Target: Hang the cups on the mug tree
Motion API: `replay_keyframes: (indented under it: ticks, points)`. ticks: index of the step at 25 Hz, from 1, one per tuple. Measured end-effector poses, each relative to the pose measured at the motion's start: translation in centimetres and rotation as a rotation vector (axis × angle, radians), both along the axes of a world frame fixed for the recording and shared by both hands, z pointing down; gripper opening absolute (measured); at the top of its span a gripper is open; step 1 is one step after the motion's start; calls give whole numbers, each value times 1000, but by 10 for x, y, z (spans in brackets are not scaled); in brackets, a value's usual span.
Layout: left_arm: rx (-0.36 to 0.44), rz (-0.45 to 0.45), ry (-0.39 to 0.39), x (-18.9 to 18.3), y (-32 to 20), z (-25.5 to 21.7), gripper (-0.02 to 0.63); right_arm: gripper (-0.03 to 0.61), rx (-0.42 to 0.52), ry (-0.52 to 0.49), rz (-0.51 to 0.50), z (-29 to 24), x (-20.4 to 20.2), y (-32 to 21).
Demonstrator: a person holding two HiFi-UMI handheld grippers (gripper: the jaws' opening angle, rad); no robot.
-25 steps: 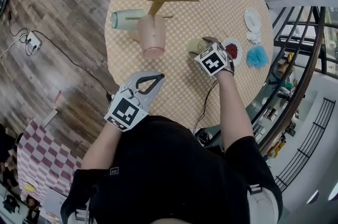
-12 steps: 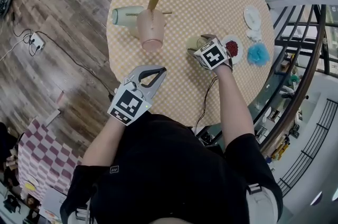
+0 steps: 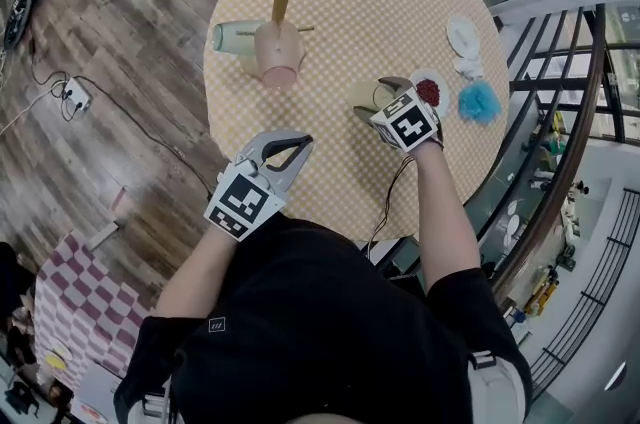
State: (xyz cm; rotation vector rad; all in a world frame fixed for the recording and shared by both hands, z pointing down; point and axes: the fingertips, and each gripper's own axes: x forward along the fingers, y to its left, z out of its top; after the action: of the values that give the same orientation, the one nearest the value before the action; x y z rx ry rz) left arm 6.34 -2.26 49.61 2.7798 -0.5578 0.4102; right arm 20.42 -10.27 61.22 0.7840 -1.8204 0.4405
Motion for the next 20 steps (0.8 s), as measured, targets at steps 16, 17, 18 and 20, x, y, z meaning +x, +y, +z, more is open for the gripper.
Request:
replay_keyframes:
  ticks: [16,17,18,20]
  points:
    - [145,-96,-65,-29,36,-61,6,348,224,-297,-78,-139,-44,33]
    - [152,-99,-66,-32,37,-64,6,348,237,-319,-82,-148,-49,30]
    - [159,-100,-68,-36,37,-67,6,348,251,-339,-84,-157,-53,27]
    - [170,-103,-67,-45,33,-72,6,348,283,-371,-86,-176,-63,17]
